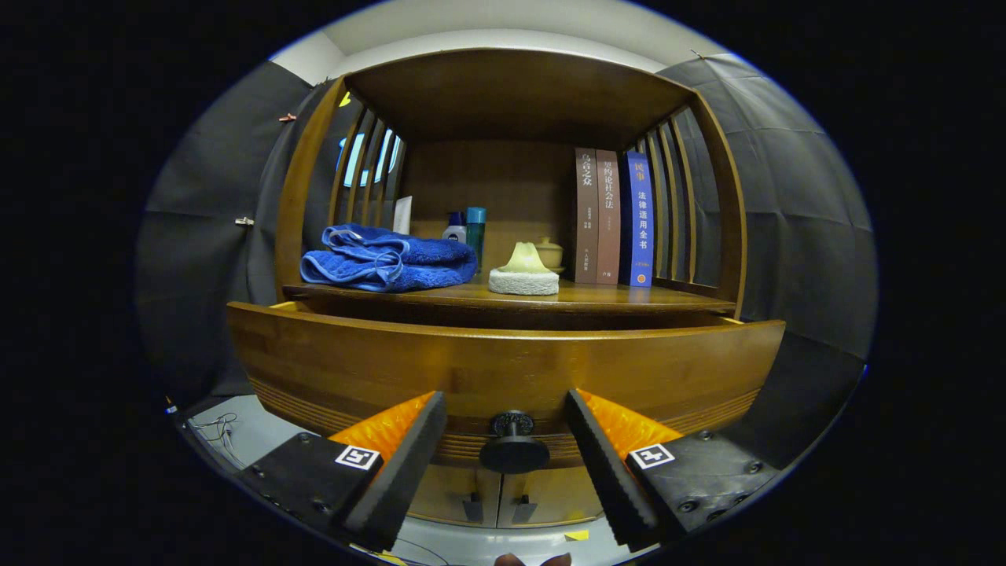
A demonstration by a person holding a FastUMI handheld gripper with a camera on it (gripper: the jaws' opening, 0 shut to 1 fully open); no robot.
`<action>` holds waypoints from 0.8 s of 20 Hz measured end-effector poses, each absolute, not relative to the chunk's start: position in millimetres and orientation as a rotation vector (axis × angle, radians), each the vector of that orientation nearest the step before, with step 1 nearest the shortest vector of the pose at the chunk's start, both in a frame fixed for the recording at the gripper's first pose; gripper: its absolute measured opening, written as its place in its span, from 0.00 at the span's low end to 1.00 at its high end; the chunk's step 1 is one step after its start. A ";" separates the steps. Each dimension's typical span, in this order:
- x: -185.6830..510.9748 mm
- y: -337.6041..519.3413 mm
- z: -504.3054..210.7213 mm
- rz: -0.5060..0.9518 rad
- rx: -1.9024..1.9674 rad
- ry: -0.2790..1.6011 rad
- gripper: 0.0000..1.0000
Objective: Pull open the drawer, take out the items inside it, and place them on the countertop above the cabinet.
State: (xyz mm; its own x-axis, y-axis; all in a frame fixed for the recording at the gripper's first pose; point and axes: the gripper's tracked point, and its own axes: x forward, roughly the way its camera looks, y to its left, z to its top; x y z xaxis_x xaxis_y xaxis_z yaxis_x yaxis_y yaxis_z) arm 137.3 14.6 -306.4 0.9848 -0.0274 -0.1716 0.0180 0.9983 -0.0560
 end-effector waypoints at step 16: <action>195.9 10.3 -323.2 -0.029 -0.040 0.203 1.00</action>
